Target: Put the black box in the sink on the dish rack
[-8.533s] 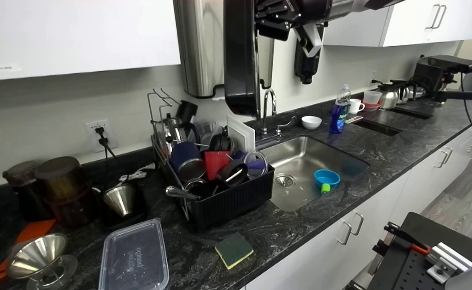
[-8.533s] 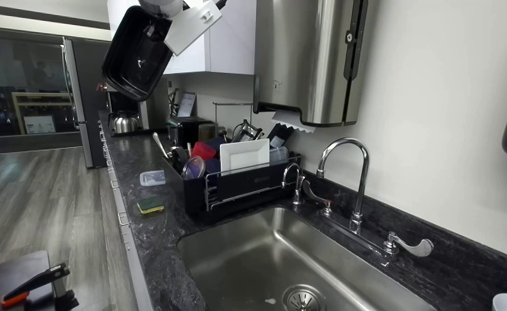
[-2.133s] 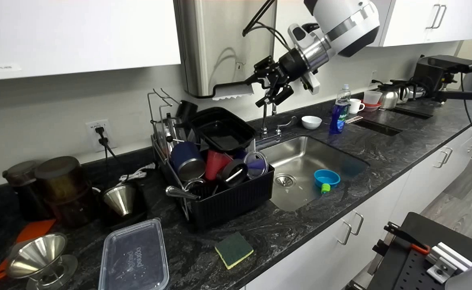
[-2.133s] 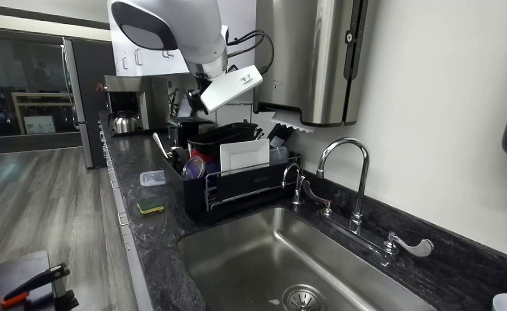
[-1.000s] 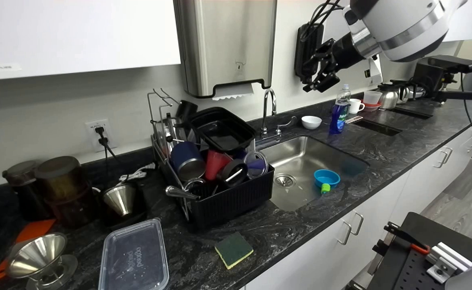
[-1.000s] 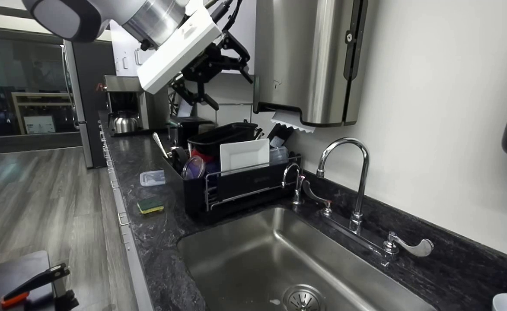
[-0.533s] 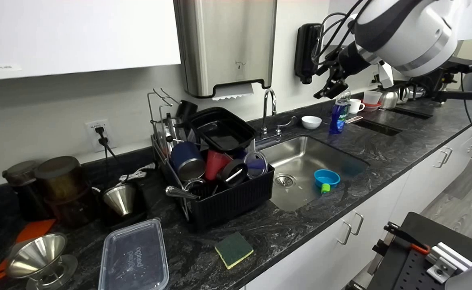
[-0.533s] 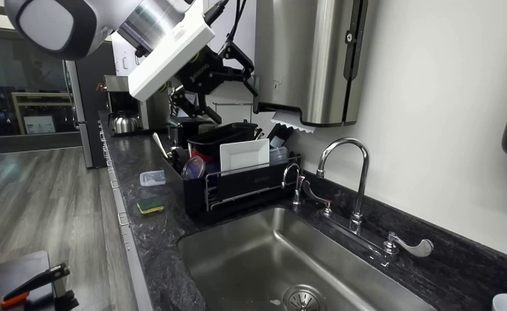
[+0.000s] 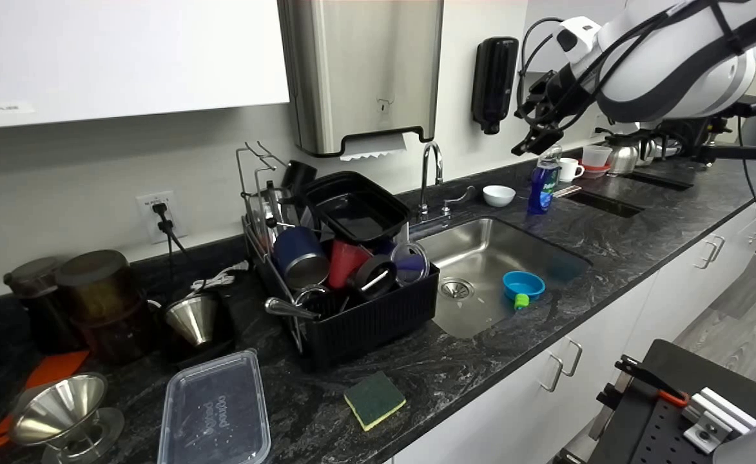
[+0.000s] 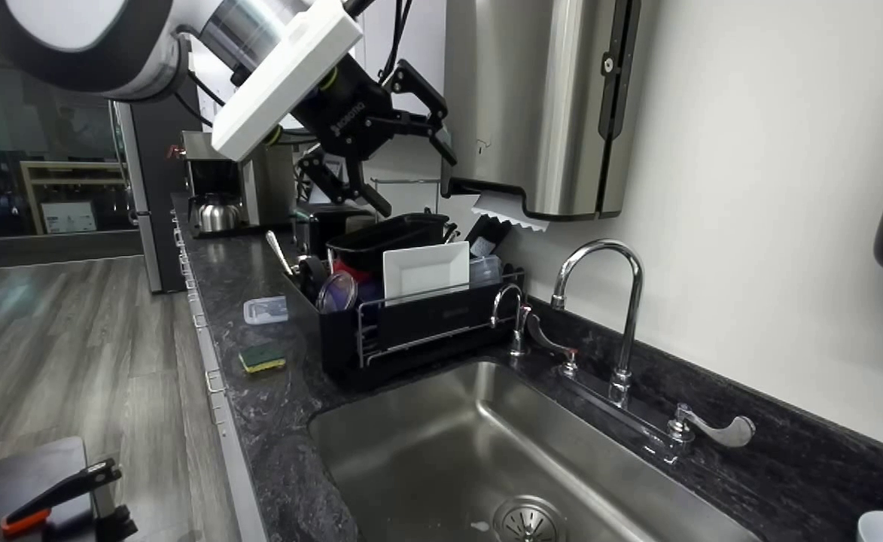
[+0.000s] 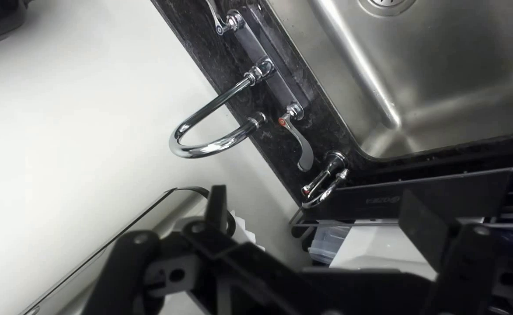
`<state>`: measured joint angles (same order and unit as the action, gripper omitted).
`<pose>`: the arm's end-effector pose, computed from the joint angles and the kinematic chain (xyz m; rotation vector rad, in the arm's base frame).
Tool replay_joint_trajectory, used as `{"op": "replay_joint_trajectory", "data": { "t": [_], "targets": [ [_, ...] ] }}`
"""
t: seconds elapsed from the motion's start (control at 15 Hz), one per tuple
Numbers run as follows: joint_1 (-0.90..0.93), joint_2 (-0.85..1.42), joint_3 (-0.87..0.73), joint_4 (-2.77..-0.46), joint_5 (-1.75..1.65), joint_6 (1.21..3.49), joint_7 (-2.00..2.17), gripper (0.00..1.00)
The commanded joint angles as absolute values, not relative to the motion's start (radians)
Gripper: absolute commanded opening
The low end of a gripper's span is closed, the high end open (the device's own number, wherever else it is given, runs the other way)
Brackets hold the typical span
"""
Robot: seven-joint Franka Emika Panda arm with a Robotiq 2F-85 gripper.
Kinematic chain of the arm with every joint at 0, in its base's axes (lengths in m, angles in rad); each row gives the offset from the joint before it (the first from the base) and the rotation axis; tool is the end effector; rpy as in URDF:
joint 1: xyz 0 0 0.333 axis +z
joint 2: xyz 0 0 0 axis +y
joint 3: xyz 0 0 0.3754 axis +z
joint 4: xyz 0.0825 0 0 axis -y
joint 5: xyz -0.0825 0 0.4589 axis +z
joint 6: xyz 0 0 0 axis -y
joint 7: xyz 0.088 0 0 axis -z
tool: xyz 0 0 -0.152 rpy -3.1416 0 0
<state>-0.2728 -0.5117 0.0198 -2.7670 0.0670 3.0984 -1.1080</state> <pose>0.4514 -0.1225 0.4389 2.2930 0.9575 0.8831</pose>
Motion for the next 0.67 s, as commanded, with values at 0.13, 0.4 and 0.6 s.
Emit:
{"op": "replay_joint_trajectory", "data": {
  "t": [0.13,0.4,0.6],
  "targets": [
    [-0.28,-0.545,-0.017,-2.769,-0.16,3.045,-0.913,1.0],
    [-0.283,-0.554,-0.032,-2.761,-0.275,2.95,-0.835,1.0],
    [-0.269,-0.556,-0.045,-2.751,-0.341,2.818,-0.802,1.0]
  ]
}}
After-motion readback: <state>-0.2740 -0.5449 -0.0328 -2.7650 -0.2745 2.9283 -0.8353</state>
